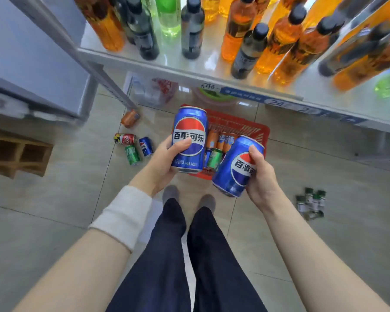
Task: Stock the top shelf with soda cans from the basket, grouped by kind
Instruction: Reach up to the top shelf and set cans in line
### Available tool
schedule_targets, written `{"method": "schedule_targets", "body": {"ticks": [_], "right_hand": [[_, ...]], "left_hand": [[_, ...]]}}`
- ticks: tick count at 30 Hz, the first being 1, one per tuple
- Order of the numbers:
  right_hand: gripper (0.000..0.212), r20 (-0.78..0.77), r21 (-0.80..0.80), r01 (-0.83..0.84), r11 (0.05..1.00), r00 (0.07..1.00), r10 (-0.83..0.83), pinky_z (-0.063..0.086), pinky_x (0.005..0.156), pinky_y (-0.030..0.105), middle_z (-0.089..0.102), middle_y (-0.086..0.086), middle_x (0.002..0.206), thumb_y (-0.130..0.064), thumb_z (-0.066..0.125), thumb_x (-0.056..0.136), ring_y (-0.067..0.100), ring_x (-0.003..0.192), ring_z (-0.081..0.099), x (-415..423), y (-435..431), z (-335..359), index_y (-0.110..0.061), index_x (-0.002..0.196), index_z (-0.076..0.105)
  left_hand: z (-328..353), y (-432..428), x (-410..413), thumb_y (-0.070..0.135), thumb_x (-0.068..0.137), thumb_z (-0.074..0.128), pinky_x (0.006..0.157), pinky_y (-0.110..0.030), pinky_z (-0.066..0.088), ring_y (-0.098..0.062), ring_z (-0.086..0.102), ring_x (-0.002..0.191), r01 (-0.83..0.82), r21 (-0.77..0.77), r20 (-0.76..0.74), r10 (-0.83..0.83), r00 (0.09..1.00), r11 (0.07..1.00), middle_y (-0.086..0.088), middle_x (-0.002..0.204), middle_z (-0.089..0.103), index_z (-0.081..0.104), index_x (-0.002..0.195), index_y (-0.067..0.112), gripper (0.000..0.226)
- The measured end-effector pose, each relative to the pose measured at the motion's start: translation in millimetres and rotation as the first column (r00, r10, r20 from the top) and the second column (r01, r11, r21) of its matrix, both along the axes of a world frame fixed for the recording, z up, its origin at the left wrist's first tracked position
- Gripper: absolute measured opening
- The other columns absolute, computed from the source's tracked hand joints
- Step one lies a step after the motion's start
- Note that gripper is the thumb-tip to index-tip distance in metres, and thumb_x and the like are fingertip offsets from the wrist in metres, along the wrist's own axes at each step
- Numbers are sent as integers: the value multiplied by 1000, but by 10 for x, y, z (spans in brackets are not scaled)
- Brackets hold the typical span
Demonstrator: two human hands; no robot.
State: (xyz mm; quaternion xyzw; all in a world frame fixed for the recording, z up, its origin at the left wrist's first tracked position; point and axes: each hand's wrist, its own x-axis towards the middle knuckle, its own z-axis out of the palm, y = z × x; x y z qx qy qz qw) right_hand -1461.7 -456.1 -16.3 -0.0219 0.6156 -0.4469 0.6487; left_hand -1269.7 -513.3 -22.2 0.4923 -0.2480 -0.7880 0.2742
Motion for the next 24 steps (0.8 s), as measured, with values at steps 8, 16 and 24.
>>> {"method": "schedule_targets", "body": {"ticks": [8,16,24], "right_hand": [[50,2,-140,23,990,1000,-23,59,66,34,73,6,81,-50,60,70,19,71,69,339,-180,1394,-8,96,67],[88,-31,-459,-23,888,999,10,58,67,32,73,9,86,-59,85,34,19,78,71,476,-520,2434,-5,100,64],[54,-210,-672,-182,717,976,52,52,52,19,71,0,63,-59,83,28,10,59,68,110,-1116,3488,-17,61,75]], "left_hand": [[1369,-308,324,22,67,69,49,-18,50,-10,67,62,99,-242,10,-99,995,965,1,75,71,57,101,8,39],[2378,-665,393,36,67,67,72,-26,55,-14,69,85,224,-446,7,-247,969,866,3,89,73,59,103,18,41],[3359,-1231,105,36,49,69,55,-18,51,-9,67,66,72,-683,-36,-131,991,727,5,73,72,59,93,17,49]]}}
